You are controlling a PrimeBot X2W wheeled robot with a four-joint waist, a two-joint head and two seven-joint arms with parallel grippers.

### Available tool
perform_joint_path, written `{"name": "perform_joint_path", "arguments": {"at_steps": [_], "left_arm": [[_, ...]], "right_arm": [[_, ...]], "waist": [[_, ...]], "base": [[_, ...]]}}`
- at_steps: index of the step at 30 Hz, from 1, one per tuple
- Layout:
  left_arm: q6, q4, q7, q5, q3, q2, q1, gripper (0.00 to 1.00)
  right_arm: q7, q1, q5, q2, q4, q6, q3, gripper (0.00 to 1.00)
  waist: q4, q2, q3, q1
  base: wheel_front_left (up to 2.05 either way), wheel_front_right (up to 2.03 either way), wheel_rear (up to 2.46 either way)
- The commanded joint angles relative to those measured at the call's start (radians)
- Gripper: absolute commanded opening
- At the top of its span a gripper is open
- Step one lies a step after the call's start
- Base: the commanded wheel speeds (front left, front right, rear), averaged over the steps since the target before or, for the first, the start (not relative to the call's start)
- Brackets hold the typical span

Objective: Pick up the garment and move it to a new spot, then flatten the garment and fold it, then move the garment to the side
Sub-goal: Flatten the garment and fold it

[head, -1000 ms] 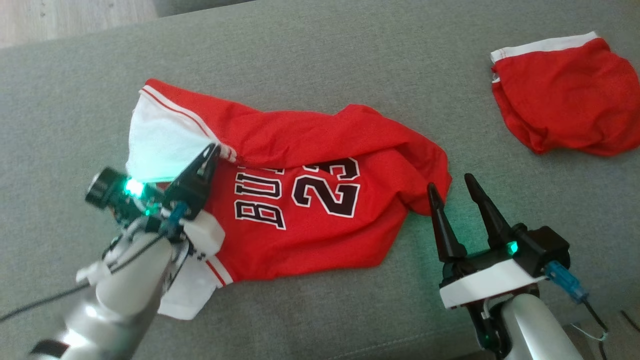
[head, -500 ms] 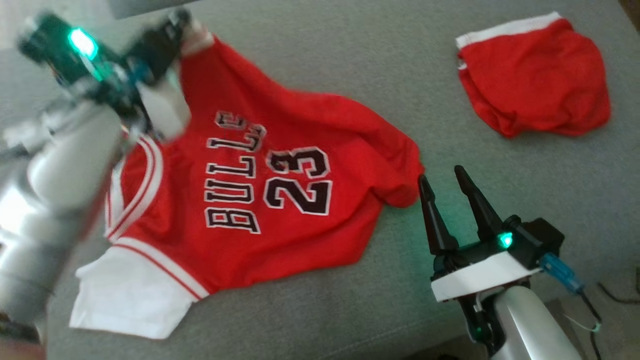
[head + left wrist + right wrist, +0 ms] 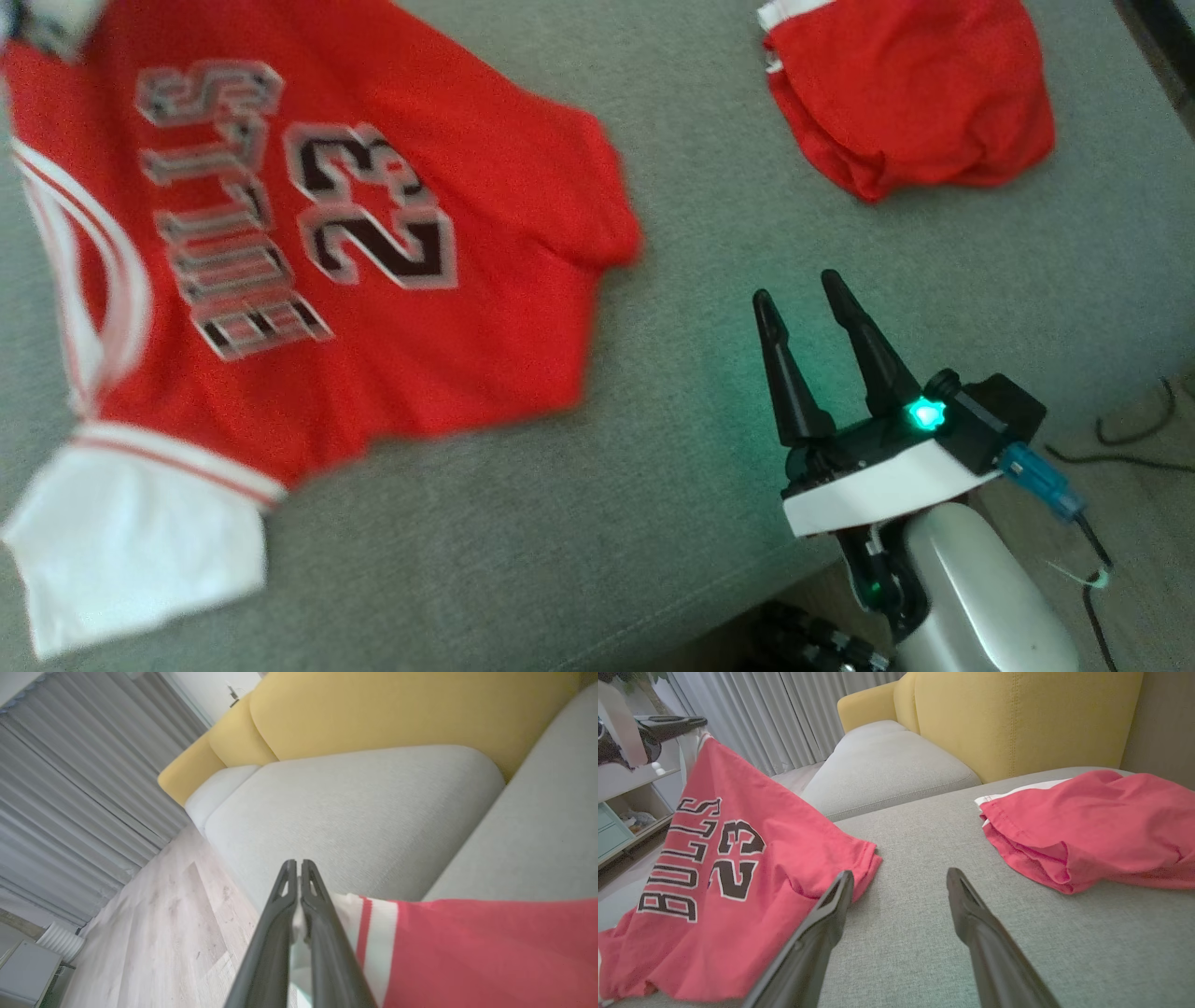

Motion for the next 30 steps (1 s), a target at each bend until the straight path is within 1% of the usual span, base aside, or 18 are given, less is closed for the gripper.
{"name": "perform_joint_path", "arguments": {"at_steps": [1, 5, 6, 7, 10, 13, 19, 20, 21, 25, 28, 30], "left_arm": [[0.029, -0.008, -0.019, 0.01, 0.046, 0.047, -0.095, 0.0], [0.082, 0.062, -0.054, 0.029, 0.05, 0.055, -0.149, 0.0], [0.088, 0.079, -0.063, 0.03, 0.048, 0.053, -0.154, 0.63], [0.091, 0.094, -0.07, 0.027, 0.049, 0.046, -0.154, 1.0], [0.082, 0.126, -0.098, 0.022, 0.037, 0.019, -0.142, 1.0], [0.081, 0.146, -0.154, 0.008, 0.037, -0.005, -0.122, 1.0], [0.076, 0.145, -0.295, -0.052, 0.057, -0.071, -0.026, 1.0], [0.076, 0.139, -0.313, -0.064, 0.061, -0.083, -0.001, 1.0], [0.076, 0.139, -0.313, -0.064, 0.061, -0.083, -0.001, 1.0], [0.091, 0.078, -0.356, -0.12, 0.09, -0.132, 0.13, 1.0], [0.111, -0.008, -0.364, -0.155, 0.108, -0.16, 0.259, 1.0], [0.134, -0.095, -0.365, -0.175, 0.126, -0.173, 0.356, 1.0]], "right_arm": [[-0.011, -0.022, 0.009, -0.002, -0.036, -0.001, 0.027, 1.0], [-0.011, -0.031, 0.015, -0.002, -0.043, -0.001, 0.031, 1.0], [-0.011, -0.032, 0.016, -0.002, -0.044, -0.001, 0.031, 1.0], [-0.011, -0.032, 0.016, -0.002, -0.044, -0.001, 0.029, 1.0], [-0.011, -0.031, 0.01, -0.002, -0.044, -0.001, 0.016, 1.0], [-0.011, -0.034, -0.002, -0.002, -0.041, -0.001, 0.008, 1.0], [-0.011, -0.027, -0.04, -0.002, -0.033, -0.001, -0.024, 1.0], [-0.011, -0.024, -0.049, -0.002, -0.03, -0.001, -0.029, 1.0], [-0.011, -0.024, -0.049, -0.002, -0.03, -0.001, -0.029, 1.0], [-0.011, -0.002, -0.084, -0.002, -0.017, -0.001, -0.053, 1.0], [-0.011, 0.016, -0.109, -0.002, -0.005, -0.001, -0.075, 1.0], [-0.011, 0.028, -0.125, -0.002, 0.002, -0.001, -0.088, 1.0]], "waist": [[-0.023, 0.0, 0.021, -0.0002], [-0.033, 0.0, 0.036, -0.0002], [-0.034, 0.0, 0.038, -0.0002], [-0.032, 0.0, 0.039, -0.0002], [-0.014, 0.0, 0.04, -0.0002], [0.013, 0.0, 0.031, -0.0002], [0.096, 0.0, -0.023, -0.0002], [0.113, 0.0, -0.035, -0.0002], [0.113, 0.0, -0.035, -0.0002], [0.187, 0.0, -0.091, -0.0002], [0.247, 0.0, -0.133, -0.0002], [0.283, 0.0, -0.158, -0.0002]], "base": [[0.0, 0.0, 0.0], [0.0, 0.0, 0.0], [0.0, 0.0, 0.0], [0.0, 0.0, 0.0], [0.0, 0.0, 0.0], [0.0, 0.0, 0.0], [0.0, 0.0, 0.0], [0.0, 0.0, 0.0], [0.0, 0.0, 0.0], [0.0, 0.0, 0.0], [0.0, 0.0, 0.0], [0.0, 0.0, 0.0]]}}
